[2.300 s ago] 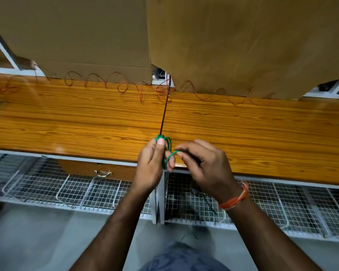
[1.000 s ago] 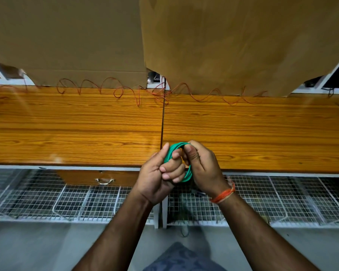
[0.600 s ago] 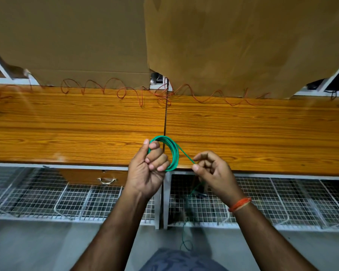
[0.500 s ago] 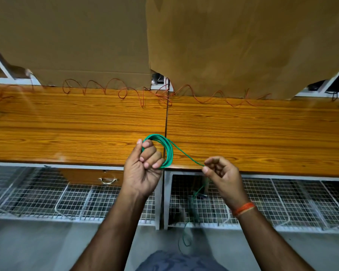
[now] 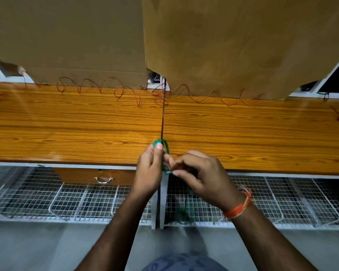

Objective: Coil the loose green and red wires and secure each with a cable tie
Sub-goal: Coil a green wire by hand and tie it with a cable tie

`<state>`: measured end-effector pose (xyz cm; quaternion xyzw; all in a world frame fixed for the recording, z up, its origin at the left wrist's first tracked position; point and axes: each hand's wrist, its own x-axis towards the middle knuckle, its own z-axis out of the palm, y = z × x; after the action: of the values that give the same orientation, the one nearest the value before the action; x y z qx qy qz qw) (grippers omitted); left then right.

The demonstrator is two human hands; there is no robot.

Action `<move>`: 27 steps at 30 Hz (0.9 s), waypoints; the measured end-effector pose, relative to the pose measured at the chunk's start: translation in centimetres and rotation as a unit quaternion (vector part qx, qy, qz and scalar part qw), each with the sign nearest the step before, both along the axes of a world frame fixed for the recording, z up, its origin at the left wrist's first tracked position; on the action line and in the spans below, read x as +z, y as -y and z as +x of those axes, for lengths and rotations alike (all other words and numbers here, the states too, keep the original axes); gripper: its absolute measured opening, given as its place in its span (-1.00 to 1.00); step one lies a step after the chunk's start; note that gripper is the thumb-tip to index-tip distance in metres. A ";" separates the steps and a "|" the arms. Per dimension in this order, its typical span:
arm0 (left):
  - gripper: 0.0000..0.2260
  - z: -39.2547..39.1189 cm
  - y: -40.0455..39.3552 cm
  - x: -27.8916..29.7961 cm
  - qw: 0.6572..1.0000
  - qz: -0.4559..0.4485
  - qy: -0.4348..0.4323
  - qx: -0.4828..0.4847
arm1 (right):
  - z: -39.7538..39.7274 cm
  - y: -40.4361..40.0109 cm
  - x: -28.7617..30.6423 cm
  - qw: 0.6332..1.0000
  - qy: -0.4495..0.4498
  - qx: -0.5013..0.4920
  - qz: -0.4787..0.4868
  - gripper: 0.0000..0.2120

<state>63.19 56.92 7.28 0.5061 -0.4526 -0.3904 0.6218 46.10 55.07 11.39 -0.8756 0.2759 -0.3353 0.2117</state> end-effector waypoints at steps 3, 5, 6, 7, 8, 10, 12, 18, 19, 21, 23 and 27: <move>-0.67 -0.1 0.0 -0.6 0.994 0.007 0.112 -0.002 | 0.2 0.7 1.6 1.000 -0.006 0.027 -0.005 -0.88; -0.66 -0.2 -0.2 -0.3 0.994 0.013 0.098 -0.035 | 0.0 1.3 2.3 0.999 0.001 0.032 -0.020 -0.90; -0.65 -0.3 -0.3 -0.1 0.995 0.016 0.078 -0.055 | -0.1 1.7 2.5 0.999 0.008 0.025 -0.024 -0.91; -0.66 -0.5 -0.4 0.2 0.996 0.021 0.049 -0.074 | -0.2 1.9 2.7 0.999 0.019 0.013 -0.025 -0.91; -0.66 -0.6 -0.6 0.5 0.996 0.025 0.015 -0.090 | -0.3 2.0 2.7 0.999 0.033 -0.003 -0.021 -0.91; -0.64 -0.7 -0.7 0.9 0.992 0.030 -0.035 -0.115 | -0.3 2.3 2.5 0.997 0.064 -0.043 -0.004 -0.89; -0.67 -0.7 -0.8 1.1 0.987 0.020 -0.059 -0.149 | -0.2 2.5 1.9 0.993 0.091 -0.074 0.015 -0.86; -0.76 -1.4 -1.2 2.1 0.956 -0.006 -0.203 -0.212 | 0.4 2.1 -0.5 0.987 0.094 -0.112 0.070 -0.70; -0.76 -1.7 -1.2 2.3 0.952 -0.009 -0.222 -0.212 | 0.6 1.9 -0.8 0.987 0.089 -0.113 0.069 -0.66; -0.75 -2.2 -1.3 2.4 0.946 -0.014 -0.247 -0.212 | 0.9 1.7 -1.3 0.988 0.088 -0.108 0.071 -0.64; -0.75 -2.7 -1.3 2.5 0.942 -0.007 -0.258 -0.213 | 0.7 1.8 -1.6 0.987 0.091 -0.110 0.071 -0.68; -0.73 -3.8 -1.3 2.7 0.942 0.011 -0.254 -0.219 | -0.4 2.3 -1.8 0.987 0.102 -0.120 0.039 -0.66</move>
<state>59.37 58.18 9.97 0.2855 -0.3751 -0.6378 0.6090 45.73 52.74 9.61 -0.7886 0.3686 -0.4347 0.2308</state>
